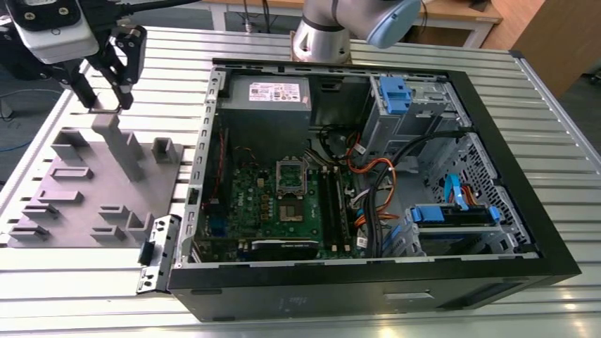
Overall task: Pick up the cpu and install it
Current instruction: 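Pick up the cpu and move it towards the insertion slot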
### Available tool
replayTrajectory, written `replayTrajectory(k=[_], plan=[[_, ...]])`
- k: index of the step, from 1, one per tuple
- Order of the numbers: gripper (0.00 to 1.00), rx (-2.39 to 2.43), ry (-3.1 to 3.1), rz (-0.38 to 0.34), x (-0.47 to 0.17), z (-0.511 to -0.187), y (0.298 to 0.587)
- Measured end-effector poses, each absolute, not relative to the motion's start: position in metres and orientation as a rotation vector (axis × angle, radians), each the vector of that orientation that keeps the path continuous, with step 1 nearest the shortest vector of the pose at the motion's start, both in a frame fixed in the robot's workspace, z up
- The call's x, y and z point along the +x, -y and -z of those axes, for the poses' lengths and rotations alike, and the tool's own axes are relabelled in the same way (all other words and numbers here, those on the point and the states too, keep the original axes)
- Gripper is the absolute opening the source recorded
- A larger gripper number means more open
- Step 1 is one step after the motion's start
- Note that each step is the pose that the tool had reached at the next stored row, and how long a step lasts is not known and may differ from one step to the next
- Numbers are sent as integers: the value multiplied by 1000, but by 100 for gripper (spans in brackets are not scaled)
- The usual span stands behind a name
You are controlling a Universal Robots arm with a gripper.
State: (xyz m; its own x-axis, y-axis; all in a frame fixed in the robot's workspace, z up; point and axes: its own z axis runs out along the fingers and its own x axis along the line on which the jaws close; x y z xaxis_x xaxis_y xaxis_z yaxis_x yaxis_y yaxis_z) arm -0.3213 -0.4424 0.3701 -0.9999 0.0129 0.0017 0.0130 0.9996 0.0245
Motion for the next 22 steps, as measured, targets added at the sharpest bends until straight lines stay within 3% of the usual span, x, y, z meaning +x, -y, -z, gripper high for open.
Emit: replayTrajectory(k=[22], plan=[[47,-20,3140,39,-290,-370,442]])
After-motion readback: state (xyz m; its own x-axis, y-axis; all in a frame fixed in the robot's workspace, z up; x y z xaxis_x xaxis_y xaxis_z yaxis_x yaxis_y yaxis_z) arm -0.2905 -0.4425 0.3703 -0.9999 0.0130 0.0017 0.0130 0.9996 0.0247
